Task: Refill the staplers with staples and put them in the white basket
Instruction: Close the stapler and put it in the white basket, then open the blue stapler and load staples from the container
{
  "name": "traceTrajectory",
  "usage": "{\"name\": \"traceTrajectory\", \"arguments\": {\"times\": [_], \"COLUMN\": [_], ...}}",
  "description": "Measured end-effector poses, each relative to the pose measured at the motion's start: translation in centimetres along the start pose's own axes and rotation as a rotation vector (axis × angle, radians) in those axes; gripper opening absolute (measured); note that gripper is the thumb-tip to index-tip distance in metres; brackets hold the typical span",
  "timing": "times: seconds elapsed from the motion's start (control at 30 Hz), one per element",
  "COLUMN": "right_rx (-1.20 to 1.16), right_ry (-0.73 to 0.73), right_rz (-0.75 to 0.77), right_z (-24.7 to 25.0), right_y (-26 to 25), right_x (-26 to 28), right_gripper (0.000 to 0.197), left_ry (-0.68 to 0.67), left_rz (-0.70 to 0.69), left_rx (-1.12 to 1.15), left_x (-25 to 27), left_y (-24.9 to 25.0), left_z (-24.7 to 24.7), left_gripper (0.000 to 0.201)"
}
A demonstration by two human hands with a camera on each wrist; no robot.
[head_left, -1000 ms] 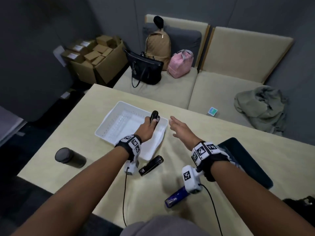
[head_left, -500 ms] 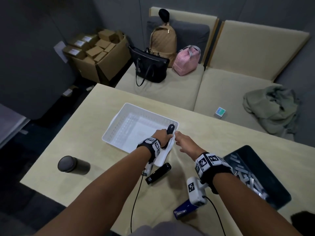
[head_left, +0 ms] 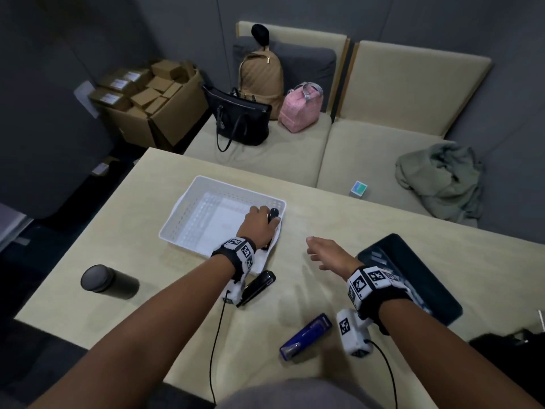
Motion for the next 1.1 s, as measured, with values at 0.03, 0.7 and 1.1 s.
{"name": "traceTrajectory", "arguments": {"times": [0.03,0.7,1.1], "right_rx": [0.048,0.483,0.071], "right_ry": [0.001,-0.183,-0.072], "right_rz": [-0.015,0.025,0.174], "right_z": [0.3,1.4,2.6], "right_y": [0.8,12.0,13.5], "right_x": [0.2,7.7,8.5], "right_gripper": [0.051,0.032,0.020], "left_ry": [0.068,-0.525,-0.425], "left_rz": [-0.067,-0.585,-0.601], "left_rx": [-0.010,-0.700,-0.549], "left_x": [1.0,15.7,14.5], "left_y": [0.9,10.1,11.9], "left_z": [0.3,-12.9,-12.5], "left_gripper": [0.038,0.059,0.047]}}
Point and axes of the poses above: each hand's wrist, its own x-axis away from the middle knuckle, its own z-axis out of the back of the hand, y = z × x, the point moved 3 cm from there along -x, towards the middle knuckle, and after that the axes turned 6 degrees about -y, right-handed, at the moved point
